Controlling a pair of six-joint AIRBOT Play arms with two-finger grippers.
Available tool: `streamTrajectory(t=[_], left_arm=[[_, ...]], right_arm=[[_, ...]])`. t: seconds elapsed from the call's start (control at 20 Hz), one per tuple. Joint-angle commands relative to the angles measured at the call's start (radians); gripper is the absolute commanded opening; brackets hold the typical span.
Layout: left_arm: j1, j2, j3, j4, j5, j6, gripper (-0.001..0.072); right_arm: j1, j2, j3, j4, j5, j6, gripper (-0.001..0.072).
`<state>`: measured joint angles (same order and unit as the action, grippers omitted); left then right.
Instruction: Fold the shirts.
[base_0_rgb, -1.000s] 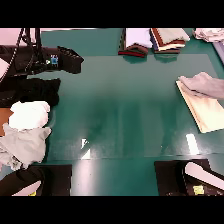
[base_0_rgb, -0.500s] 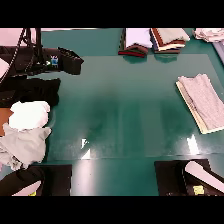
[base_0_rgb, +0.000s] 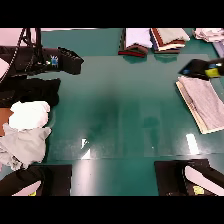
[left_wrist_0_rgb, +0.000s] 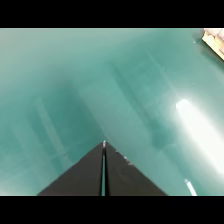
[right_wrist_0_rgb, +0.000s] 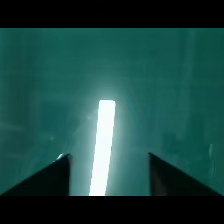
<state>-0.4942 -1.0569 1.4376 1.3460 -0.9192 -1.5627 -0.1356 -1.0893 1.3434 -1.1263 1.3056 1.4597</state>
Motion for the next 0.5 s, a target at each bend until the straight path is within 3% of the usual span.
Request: streamTrajectory(t=[0.0,0.1,0.45], left_arm=[[0.000,-0.001,0.000,0.000,0.014,0.000,0.0022],[0.000,-0.001,0.000,0.000,0.014,0.000,0.0021],[0.000,-0.001,0.000,0.000,0.014,-0.001,0.0022]], right_arm=[[0.262,0.000,0.007,0.024,-0.074,-0.034,0.0340],[0.360,0.000,0.007,0.024,-0.077,-0.081,0.0015],[0.427,0.000,0.007,0.027,-0.069,-0.080,0.0014]])
